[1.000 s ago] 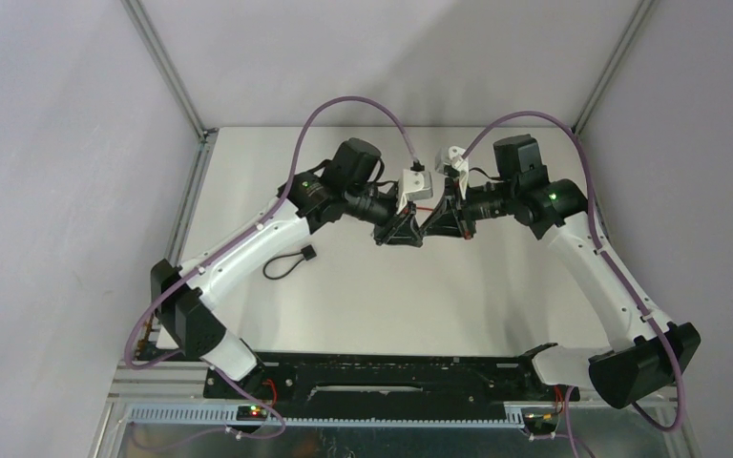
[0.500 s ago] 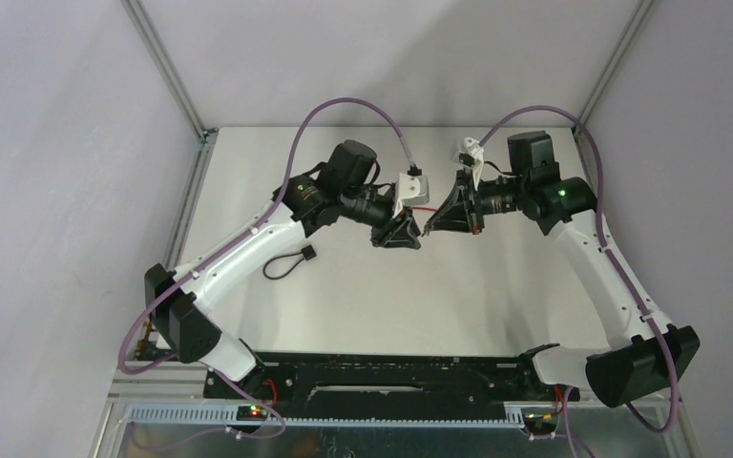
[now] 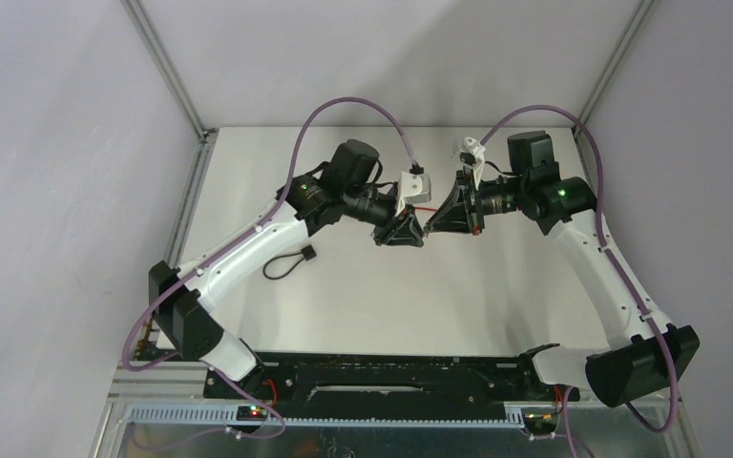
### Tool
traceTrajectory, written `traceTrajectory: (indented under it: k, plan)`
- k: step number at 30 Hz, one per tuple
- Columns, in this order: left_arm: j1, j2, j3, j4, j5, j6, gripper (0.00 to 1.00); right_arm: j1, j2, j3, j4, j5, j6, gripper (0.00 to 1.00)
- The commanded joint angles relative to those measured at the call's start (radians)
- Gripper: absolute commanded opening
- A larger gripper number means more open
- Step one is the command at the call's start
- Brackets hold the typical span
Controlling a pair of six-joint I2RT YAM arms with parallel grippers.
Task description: Unlock with the key
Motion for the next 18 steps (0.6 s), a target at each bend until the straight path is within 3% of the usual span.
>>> traceTrajectory:
  k: [1,10,16,18]
  plan:
    - [0.007,0.006,0.049,0.024,0.043,-0.017,0.25,-0.002,0.007,0.004,0.019,-0.026,0.007,0.00]
    - [0.008,0.022,0.072,0.021,0.099,-0.048,0.23,0.000,0.007,0.004,0.015,-0.011,-0.003,0.00]
    - [0.007,0.025,0.079,0.014,0.118,-0.051,0.02,0.001,0.005,0.004,0.012,-0.007,-0.008,0.00]
    - [0.007,0.023,0.077,0.013,0.120,-0.050,0.00,0.000,0.004,0.000,0.011,-0.008,-0.011,0.00]
